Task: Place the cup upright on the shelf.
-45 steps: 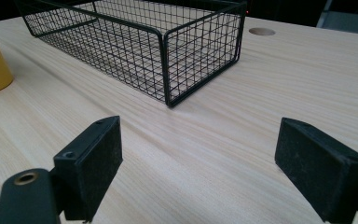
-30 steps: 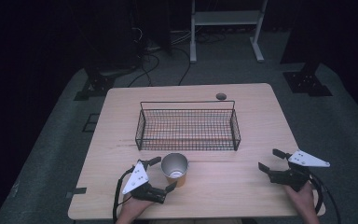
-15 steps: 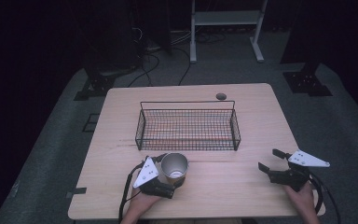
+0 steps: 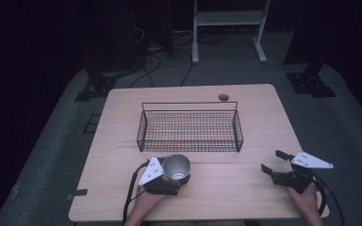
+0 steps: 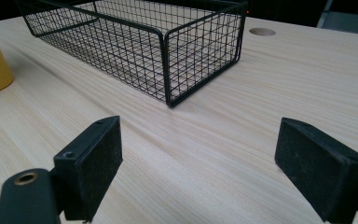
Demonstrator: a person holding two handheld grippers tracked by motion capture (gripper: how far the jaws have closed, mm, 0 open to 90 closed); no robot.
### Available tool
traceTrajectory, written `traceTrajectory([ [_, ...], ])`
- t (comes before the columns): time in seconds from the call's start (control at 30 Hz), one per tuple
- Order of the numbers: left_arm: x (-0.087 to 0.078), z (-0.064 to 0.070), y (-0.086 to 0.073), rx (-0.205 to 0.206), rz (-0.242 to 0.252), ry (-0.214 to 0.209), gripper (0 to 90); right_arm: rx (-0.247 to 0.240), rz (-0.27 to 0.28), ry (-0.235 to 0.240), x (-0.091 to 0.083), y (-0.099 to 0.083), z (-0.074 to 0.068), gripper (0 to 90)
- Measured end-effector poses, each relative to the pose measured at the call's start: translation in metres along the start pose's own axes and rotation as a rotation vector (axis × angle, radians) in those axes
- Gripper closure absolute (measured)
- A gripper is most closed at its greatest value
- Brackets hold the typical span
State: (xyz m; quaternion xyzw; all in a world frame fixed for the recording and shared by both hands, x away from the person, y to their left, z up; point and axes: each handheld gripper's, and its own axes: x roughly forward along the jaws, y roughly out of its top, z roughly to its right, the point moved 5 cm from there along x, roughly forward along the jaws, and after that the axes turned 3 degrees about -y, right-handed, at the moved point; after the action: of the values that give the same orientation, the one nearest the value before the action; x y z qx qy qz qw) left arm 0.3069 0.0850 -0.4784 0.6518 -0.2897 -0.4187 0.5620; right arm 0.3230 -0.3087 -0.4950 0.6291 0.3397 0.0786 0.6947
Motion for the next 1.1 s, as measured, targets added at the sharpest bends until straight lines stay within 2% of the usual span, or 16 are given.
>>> traceTrajectory([
  [0.1,0.000,0.000,0.002,0.000,-0.012,-0.004,12.3,0.001,0.000,0.001,0.000,0.000,0.000,13.8],
  [0.23,-0.004,-0.004,0.014,-0.022,0.034,-0.005,12.4,-0.003,-0.002,0.000,0.000,0.000,0.000,13.8],
  [0.33,-0.005,-0.006,0.022,-0.013,0.040,-0.004,12.4,0.004,0.001,0.000,0.000,0.000,0.000,13.8],
  [0.43,-0.004,-0.010,0.036,0.005,0.060,-0.004,12.4,-0.003,-0.001,0.001,0.000,0.000,0.000,13.8],
  [0.57,-0.002,-0.014,0.045,-0.003,0.061,-0.014,12.5,0.000,0.000,0.001,0.000,0.000,0.000,13.8],
  [0.67,0.002,-0.017,0.055,0.026,0.051,-0.022,12.4,0.001,0.001,0.001,0.000,0.000,0.000,13.8],
  [0.77,0.004,-0.019,0.060,0.030,0.056,-0.024,12.4,-0.004,-0.001,0.002,0.000,0.000,0.000,13.8],
  [1.1,0.015,-0.042,0.081,0.000,0.104,-0.007,12.5,0.001,0.001,0.001,0.000,0.000,0.000,13.8],
])
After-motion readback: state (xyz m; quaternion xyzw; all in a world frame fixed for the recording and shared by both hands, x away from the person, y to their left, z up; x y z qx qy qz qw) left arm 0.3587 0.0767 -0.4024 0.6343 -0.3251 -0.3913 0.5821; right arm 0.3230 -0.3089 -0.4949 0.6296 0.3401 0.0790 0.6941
